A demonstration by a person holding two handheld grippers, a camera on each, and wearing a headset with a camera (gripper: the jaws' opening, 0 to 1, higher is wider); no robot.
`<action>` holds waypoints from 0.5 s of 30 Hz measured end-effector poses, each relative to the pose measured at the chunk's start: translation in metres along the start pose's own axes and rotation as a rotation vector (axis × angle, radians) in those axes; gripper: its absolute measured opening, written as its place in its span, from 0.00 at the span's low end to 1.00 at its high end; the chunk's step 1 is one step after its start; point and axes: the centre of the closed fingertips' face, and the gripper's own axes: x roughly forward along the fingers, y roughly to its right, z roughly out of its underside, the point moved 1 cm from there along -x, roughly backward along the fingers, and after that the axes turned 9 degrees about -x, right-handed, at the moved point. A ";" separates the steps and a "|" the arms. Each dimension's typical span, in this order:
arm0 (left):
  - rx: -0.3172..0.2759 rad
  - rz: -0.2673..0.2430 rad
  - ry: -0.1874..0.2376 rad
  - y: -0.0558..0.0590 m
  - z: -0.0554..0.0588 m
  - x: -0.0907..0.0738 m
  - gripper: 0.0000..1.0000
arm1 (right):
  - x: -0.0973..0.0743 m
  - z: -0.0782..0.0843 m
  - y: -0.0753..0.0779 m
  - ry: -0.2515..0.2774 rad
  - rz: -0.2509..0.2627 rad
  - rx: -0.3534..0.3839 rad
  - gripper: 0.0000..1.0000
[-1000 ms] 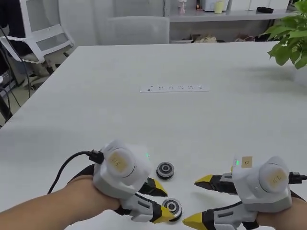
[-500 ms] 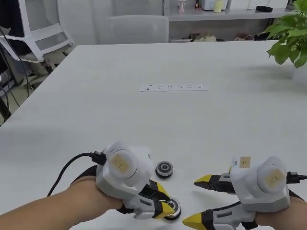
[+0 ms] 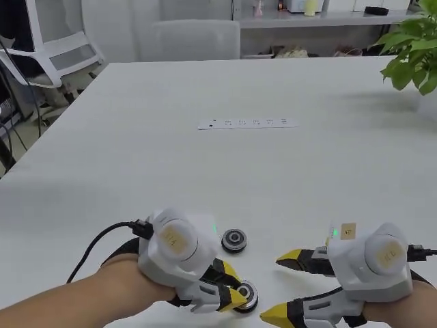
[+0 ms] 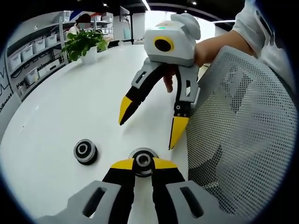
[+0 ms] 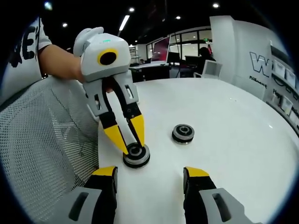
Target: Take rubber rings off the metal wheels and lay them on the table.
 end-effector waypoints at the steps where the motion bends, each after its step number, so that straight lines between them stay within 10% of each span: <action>1: 0.009 -0.004 0.000 0.000 0.000 0.000 0.08 | 0.000 0.000 0.000 0.001 0.000 0.001 0.55; 15: -0.022 -0.021 0.030 -0.001 -0.001 0.000 0.07 | 0.000 -0.005 0.008 0.012 -0.023 0.013 0.51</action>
